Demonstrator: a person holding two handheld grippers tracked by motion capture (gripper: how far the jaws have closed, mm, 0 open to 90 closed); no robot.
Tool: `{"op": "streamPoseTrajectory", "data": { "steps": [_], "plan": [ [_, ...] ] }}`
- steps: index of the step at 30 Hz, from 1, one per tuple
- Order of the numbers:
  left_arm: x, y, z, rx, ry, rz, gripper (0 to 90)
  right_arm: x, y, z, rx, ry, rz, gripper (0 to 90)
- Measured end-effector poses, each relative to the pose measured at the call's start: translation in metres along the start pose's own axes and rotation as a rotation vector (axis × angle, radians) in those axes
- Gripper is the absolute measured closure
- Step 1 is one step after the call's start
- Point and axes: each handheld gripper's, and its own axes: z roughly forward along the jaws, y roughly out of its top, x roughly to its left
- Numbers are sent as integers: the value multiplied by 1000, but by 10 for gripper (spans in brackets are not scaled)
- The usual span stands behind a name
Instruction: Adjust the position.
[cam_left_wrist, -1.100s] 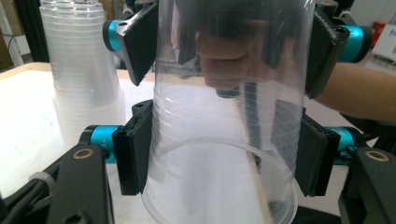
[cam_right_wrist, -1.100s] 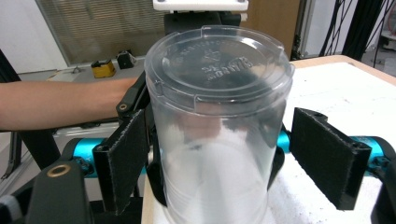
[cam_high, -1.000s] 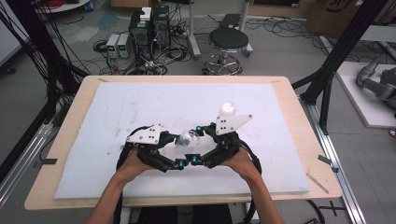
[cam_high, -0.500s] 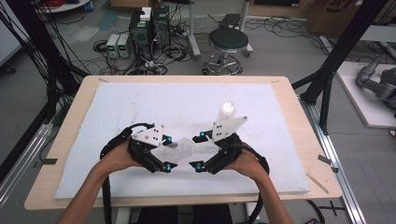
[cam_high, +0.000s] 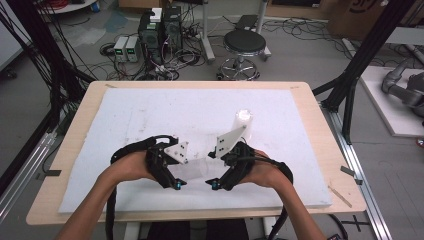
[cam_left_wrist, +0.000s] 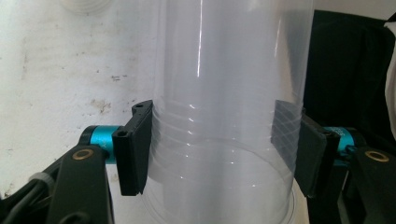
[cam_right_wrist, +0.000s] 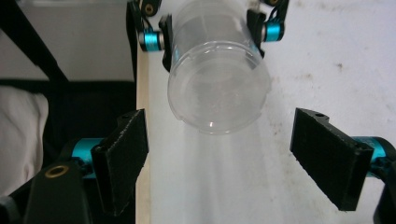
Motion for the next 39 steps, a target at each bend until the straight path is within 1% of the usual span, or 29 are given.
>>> {"op": "streamPoseTrajectory", "data": {
  "steps": [1, 4, 8, 10, 18, 20, 22, 23, 24, 25, 30, 34, 37, 38, 39],
  "plan": [
    [0, 1, 0, 5, 1, -2, 327, 1, 3, 2, 36, 0, -7, 190],
    [1, 4, 2, 19, -4, 2, 327, 1, 5, 4, 50, -1, -16, 191],
    [1, 6, 4, 32, -4, 6, 328, 1, 7, 6, 63, 4, -17, 191],
    [1, 7, 5, 40, -4, 6, 328, 1, 8, 7, 70, -3, -15, 191],
    [2, 8, 7, 40, -7, 10, 329, 1, 10, 10, 77, 3, -15, 194],
    [2, 8, 7, 40, -7, 17, 329, 1, 11, 11, 75, 4, -15, 195],
    [2, 8, 7, 37, -8, 13, 328, 1, 12, 12, 73, 7, -17, 197],
    [2, 8, 7, 39, -10, 15, 329, 1, 12, 12, 75, 4, -13, 201],
    [2, 8, 7, 41, -11, 16, 328, 1, 13, 13, 74, 8, -20, 235],
    [2, 8, 7, 40, -12, 13, 329, 1, 13, 13, 77, 12, -21, 243],
    [3, 9, 9, 46, -11, 22, 329, 0, 15, 15, 68, 5, -20, 244],
    [3, 9, 9, 45, -13, 17, 329, 0, 15, 16, 65, 4, -20, 254],
    [3, 9, 10, 47, -14, 18, 329, -1, 16, 16, 66, 13, -24, 315],
    [3, 9, 10, 48, -15, 18, 329, -1, 16, 16, 66, 13, -24, 315],
    [3, 9, 11, 50, -16, 16, 329, -1, 16, 17, 70, 10, -27, 343]
  ]
}}
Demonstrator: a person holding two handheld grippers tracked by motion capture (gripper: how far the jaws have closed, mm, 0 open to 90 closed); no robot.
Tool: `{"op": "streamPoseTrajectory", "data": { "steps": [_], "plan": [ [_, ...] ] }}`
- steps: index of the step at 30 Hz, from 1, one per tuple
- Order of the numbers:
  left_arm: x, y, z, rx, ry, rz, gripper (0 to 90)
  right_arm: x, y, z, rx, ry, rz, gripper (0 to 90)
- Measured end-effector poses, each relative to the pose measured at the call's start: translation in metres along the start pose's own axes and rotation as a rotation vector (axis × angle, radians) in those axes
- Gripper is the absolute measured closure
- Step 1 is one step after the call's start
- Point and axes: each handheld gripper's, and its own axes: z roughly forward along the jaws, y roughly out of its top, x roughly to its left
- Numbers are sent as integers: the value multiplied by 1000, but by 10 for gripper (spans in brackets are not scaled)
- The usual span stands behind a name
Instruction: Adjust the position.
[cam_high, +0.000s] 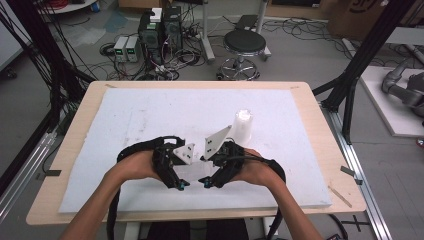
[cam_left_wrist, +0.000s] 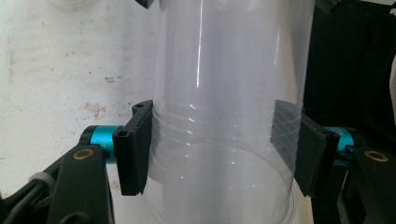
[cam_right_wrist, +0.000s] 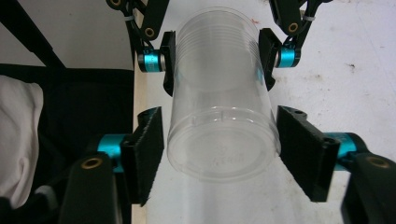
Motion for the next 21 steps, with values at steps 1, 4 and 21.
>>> {"op": "streamPoseTrajectory", "data": {
  "steps": [1, 4, 21],
  "plan": [
    [0, 0, 0, 0, 0, 0, 329, 0, 0, 0, 0, 0, 0, 343],
    [0, 0, 1, 8, -1, 1, 330, 0, 1, 1, 5, 2, -10, 407],
    [2, 0, 1, -43, -7, -14, 112, 0, -2, 2, 2, -4, -10, 425]
  ]
}}
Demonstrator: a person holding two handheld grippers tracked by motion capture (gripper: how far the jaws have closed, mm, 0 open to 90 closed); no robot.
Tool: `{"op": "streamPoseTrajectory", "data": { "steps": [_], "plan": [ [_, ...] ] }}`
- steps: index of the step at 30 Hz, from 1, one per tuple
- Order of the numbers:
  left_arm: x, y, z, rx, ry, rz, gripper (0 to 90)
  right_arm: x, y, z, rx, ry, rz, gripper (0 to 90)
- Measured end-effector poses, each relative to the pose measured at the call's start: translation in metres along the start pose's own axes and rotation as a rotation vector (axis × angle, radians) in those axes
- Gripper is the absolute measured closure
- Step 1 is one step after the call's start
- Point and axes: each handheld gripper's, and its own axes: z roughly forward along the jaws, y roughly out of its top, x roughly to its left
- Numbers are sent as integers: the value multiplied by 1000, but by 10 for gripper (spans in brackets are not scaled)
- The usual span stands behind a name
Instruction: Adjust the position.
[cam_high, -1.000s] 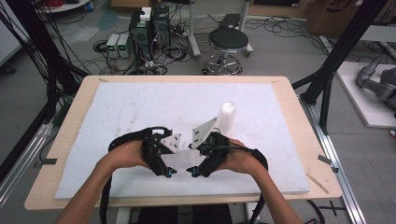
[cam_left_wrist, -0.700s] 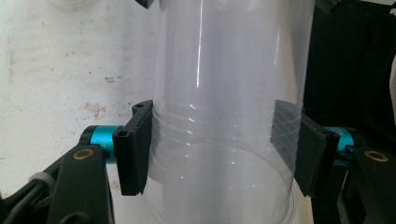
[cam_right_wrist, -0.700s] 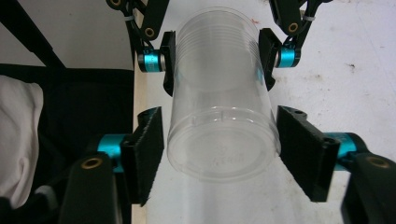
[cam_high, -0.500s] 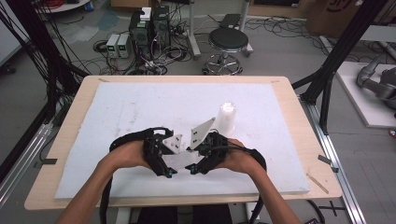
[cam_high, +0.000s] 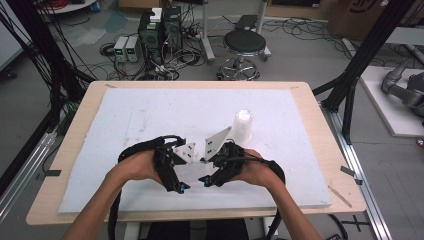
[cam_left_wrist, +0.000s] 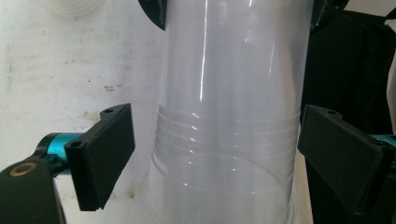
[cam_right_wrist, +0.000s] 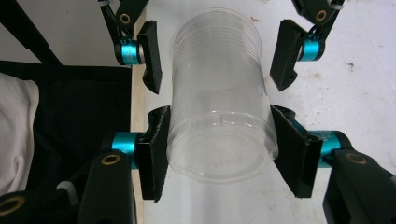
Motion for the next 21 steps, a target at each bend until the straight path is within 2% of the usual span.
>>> {"op": "streamPoseTrajectory", "data": {
  "steps": [8, 9, 12, 13, 14, 15, 17, 21],
  "plan": [
    [1, -4, -3, -51, -6, -9, 104, 0, -1, -2, -4, -4, 11, 425],
    [1, -6, -4, -72, -1, -16, 104, 0, -1, -3, -6, -5, 16, 425],
    [1, -15, -11, -194, 10, -35, 104, 0, -5, -6, -32, -10, 20, 426],
    [1, -20, -12, -249, 23, -45, 104, -1, -10, -8, -66, -5, 29, 425],
    [0, -23, -15, -287, 27, -46, 104, -1, -10, -8, -66, -5, 29, 425],
    [-1, -27, -16, -329, 30, -53, 104, -2, -13, -10, -91, -1, 29, 425],
    [-3, -33, -19, -388, 47, -55, 104, -5, -20, -13, -139, 9, 53, 425],
    [-5, -45, -22, -520, 46, -90, 79, -7, -32, -17, -219, 15, 75, 425]
  ]
}}
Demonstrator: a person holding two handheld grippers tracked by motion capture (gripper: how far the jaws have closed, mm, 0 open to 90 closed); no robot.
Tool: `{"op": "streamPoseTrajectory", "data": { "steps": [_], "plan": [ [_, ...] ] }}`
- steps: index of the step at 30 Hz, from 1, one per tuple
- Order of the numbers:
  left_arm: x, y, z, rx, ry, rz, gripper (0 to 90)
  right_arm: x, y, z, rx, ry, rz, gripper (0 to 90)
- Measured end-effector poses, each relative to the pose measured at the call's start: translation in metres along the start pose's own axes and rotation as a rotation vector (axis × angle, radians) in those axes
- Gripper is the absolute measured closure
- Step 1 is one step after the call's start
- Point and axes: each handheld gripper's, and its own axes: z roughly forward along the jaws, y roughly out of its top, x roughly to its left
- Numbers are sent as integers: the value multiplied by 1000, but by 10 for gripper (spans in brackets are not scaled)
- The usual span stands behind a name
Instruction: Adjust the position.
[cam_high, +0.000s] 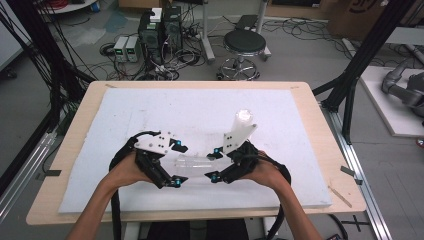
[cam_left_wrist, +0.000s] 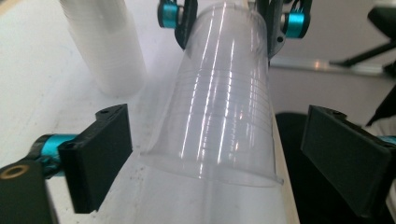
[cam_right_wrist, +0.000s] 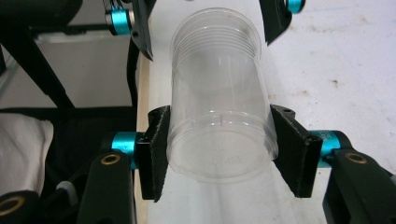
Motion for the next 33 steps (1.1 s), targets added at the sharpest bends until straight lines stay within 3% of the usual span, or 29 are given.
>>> {"op": "streamPoseTrajectory", "data": {
  "steps": [4, 10, 17, 21, 27, 33],
  "plan": [
    [0, -9, -5, -121, 2, -48, 63, 0, -8, -3, -56, -5, 6, 425],
    [0, -17, -10, -197, 22, -67, 63, 0, -18, -8, -115, -9, 15, 425],
    [-1, -23, -14, -227, 28, -73, 63, 1, -25, -14, -190, -13, 23, 424],
    [-3, -31, -13, -274, 24, -96, 63, 2, -28, -16, -236, -18, 27, 425],
    [-5, -39, -4, -322, 5, -117, 63, 3, -32, -17, -288, -13, 26, 425],
    [-5, -37, 7, -355, -22, -123, 63, 4, -34, -16, -330, -2, 21, 425]
  ]
}}
